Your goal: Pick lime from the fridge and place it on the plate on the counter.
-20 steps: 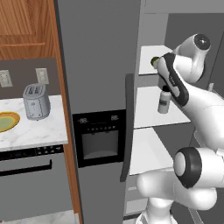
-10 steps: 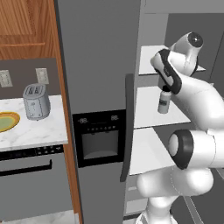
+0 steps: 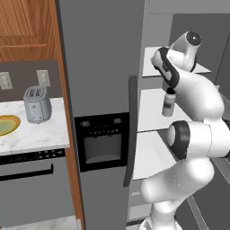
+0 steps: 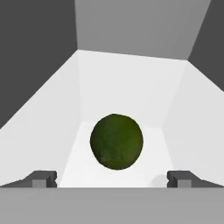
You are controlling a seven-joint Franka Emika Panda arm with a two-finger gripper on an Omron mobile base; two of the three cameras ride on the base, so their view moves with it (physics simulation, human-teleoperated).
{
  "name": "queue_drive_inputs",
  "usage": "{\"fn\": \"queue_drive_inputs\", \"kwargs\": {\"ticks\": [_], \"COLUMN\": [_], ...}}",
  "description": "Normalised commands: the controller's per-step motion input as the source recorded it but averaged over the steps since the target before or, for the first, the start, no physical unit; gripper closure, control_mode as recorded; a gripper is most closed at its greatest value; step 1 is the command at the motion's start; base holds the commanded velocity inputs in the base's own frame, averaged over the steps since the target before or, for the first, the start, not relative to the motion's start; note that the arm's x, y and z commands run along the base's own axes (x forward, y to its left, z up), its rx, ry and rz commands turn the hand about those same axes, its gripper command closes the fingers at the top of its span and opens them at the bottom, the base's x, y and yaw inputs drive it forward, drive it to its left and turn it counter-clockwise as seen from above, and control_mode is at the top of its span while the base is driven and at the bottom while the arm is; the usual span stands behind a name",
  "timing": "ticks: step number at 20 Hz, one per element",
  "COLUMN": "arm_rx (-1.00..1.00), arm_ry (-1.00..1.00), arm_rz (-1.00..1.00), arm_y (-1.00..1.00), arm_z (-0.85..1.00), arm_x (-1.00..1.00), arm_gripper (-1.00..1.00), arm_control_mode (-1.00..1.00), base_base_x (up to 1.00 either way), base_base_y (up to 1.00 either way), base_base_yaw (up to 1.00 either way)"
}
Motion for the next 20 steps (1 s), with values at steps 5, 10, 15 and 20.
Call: {"fn": "queue_drive_inputs", "kwargs": {"ticks": [5,10,15,20], "arm_rx": [0.00,0.00,0.00,0.00], "arm_ry": [0.00,0.01,0.01,0.03], "arm_rz": [0.00,0.00,0.00,0.00], "arm_y": [0.00,0.00,0.00,0.00], "arm_z": [-0.13,-0.14,-0.12,-0.07], "arm_x": [0.31,0.23,0.16,0.12], "arm_gripper": [-1.00,-1.00,-1.00,-1.00], "arm_control_mode": [-1.00,-1.00,-1.00,-1.00], "base_base_x": [0.00,0.00,0.00,0.00], "base_base_y": [0.00,0.00,0.00,0.00], "base_base_yaw": [0.00,0.00,0.00,0.00]}}
